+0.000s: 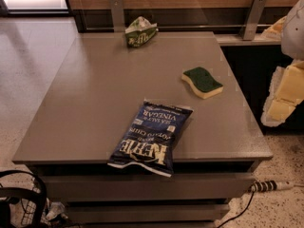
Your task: Move blue chip bag near green jalapeno chip bag
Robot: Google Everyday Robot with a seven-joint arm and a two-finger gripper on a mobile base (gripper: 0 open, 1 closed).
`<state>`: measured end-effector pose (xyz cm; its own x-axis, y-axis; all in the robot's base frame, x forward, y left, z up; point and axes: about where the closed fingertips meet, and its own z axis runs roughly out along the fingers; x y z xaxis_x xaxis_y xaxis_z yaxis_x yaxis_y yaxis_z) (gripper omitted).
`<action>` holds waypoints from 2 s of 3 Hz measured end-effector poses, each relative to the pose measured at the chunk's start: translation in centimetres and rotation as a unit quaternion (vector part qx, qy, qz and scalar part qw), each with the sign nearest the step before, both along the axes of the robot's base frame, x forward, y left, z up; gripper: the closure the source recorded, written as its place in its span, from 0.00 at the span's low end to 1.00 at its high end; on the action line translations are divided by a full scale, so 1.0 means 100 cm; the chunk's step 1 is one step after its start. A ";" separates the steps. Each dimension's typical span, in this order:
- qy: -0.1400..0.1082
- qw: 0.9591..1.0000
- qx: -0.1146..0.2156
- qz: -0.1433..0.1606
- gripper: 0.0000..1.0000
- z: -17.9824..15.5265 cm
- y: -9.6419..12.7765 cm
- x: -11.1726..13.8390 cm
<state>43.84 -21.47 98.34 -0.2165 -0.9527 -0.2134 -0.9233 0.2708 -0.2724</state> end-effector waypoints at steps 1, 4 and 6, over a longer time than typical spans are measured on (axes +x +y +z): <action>-0.001 1.000 0.000 0.000 0.00 0.000 0.000 0.000; 0.064 0.981 -0.011 0.184 0.00 -0.035 0.147 0.035; 0.094 0.974 -0.041 0.201 0.00 -0.117 0.153 0.033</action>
Offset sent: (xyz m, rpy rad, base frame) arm 0.0384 0.0684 0.0371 0.0788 -0.0179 0.1922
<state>47.14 -6.17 86.66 0.1497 -0.9808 -0.1249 -0.9860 -0.1387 -0.0928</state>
